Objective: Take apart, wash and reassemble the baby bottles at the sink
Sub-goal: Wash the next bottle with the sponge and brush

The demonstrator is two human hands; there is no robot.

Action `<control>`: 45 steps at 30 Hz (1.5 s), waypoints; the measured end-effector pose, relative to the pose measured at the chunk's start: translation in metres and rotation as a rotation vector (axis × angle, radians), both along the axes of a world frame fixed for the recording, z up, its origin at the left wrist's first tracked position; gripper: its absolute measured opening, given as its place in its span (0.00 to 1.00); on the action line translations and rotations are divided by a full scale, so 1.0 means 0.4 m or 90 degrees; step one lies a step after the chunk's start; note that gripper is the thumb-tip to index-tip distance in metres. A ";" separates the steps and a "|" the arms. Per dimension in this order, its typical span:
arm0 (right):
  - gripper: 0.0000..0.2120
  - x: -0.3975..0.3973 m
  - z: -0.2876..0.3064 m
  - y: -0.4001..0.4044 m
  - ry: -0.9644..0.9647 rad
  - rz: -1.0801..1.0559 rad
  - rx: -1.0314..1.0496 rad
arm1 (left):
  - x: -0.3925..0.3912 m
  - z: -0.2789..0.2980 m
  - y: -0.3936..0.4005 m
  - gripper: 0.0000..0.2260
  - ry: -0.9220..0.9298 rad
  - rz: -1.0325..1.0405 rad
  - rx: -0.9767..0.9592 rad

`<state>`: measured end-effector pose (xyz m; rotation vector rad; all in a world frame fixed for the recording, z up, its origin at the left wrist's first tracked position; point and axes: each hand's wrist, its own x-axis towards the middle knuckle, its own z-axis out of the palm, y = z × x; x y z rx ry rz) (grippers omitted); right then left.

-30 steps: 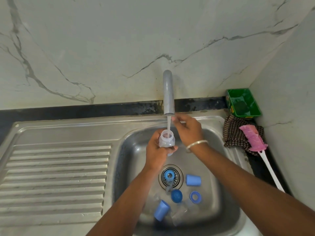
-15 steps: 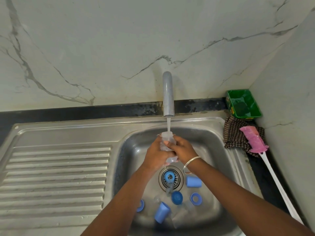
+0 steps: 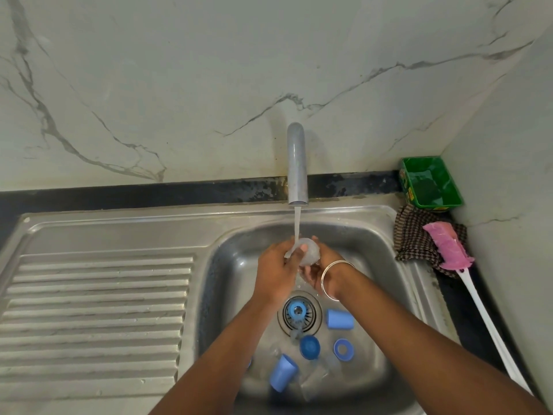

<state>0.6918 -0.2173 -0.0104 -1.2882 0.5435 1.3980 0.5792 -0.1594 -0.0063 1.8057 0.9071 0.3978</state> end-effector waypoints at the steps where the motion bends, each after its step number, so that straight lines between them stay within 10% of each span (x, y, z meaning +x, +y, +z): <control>1: 0.23 0.003 -0.001 -0.003 0.008 -0.019 0.014 | 0.008 0.011 -0.001 0.11 0.002 0.005 -0.003; 7: 0.26 0.004 -0.009 -0.008 -0.142 0.024 0.008 | 0.025 0.055 0.007 0.09 -0.003 0.086 -0.242; 11: 0.14 -0.032 -0.011 -0.034 -0.366 0.150 0.078 | -0.020 0.050 0.030 0.16 0.083 -0.039 -0.213; 20: 0.30 -0.036 -0.067 -0.104 -0.831 0.361 0.207 | -0.082 -0.001 0.029 0.16 0.118 0.048 -0.127; 45: 0.24 -0.041 -0.063 -0.075 -0.848 0.421 0.079 | -0.084 -0.034 0.025 0.16 0.063 0.131 -0.162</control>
